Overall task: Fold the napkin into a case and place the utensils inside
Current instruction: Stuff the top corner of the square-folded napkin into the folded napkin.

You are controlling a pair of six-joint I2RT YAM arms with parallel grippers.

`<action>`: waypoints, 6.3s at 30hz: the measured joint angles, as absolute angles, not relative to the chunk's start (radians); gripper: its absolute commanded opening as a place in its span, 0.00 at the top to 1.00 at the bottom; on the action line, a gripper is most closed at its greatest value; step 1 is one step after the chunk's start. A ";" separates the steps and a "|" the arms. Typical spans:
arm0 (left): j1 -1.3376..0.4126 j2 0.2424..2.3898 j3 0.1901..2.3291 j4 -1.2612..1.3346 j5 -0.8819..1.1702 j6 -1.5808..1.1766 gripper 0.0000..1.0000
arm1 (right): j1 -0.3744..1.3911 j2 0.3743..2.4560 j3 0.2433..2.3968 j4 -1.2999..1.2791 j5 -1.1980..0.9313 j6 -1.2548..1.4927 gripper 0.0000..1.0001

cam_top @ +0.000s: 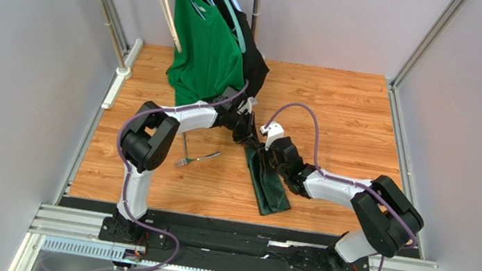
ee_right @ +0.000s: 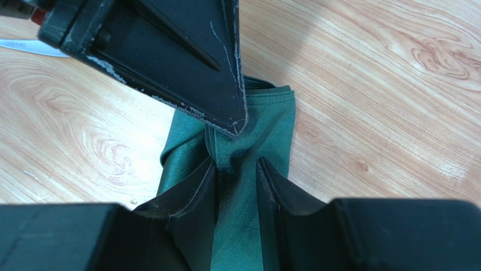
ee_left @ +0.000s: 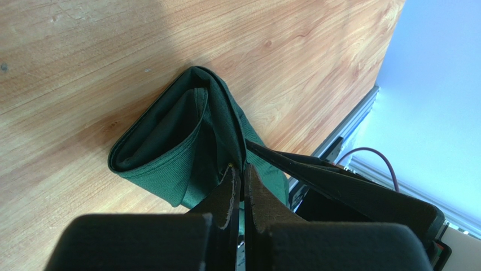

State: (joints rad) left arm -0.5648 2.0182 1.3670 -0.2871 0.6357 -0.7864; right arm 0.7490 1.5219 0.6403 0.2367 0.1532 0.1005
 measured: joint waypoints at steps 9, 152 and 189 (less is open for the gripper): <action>-0.554 2.018 1.362 -0.276 0.649 -0.788 1.00 | 0.748 1.502 0.633 0.237 0.147 0.115 0.76; -0.830 1.788 1.113 -0.064 -0.076 -0.600 1.00 | 0.614 1.530 0.684 -0.004 -0.125 0.257 1.00; -0.830 1.723 0.947 0.103 -0.053 -0.635 1.00 | 0.611 1.681 0.834 -0.015 -0.097 0.793 1.00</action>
